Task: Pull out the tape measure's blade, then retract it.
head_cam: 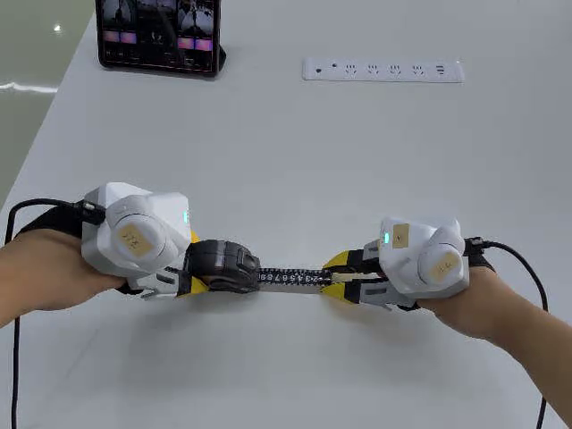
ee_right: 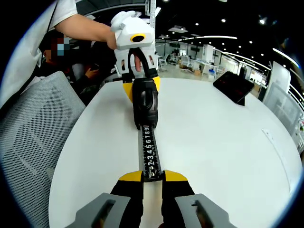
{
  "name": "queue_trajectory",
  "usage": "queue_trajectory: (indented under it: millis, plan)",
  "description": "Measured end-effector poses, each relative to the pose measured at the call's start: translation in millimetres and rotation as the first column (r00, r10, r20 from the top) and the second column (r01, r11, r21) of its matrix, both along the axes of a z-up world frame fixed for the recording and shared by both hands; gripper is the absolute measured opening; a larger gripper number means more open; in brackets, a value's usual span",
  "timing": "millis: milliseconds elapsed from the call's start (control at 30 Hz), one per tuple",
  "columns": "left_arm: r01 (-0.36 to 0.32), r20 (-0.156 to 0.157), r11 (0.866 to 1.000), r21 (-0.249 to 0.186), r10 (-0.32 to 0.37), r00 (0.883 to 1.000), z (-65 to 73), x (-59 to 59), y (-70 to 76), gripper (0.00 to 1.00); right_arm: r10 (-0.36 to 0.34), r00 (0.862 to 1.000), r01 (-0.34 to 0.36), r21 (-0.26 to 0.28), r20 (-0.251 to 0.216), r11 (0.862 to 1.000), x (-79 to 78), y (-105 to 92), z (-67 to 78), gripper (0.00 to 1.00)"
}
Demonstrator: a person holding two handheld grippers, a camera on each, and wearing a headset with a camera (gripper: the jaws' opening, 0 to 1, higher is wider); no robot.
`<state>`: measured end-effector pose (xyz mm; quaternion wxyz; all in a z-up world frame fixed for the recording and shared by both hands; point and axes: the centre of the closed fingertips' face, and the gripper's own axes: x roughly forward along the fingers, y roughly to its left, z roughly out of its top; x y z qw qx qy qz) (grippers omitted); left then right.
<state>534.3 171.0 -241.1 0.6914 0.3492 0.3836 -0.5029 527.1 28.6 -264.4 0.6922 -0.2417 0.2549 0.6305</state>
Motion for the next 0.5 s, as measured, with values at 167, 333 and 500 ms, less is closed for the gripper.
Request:
queue_trajectory:
  millis: [167, 333, 500]
  plan:
    - [-0.001, -0.001, 1.0, 0.001, 0.001, 1.0, -0.1, 0.0, 0.1, 0.25, -0.004, 1.0, 0.004, -0.005, -0.003, 1.0, 0.6, -4.3, -0.1, 0.1]
    - [-0.003, -0.001, 1.0, 0.001, 0.003, 1.0, -0.3, 0.3, 0.6, 0.25, -0.009, 1.0, 0.009, -0.01, -0.002, 1.0, 1.8, -9.0, -0.7, 0.1]
    - [-0.004, 0.0, 1.0, 0.002, 0.004, 1.0, -0.3, 0.4, 0.8, 0.25, -0.013, 1.0, 0.013, -0.016, -0.002, 1.0, 2.1, -13.9, -0.5, 0.1]
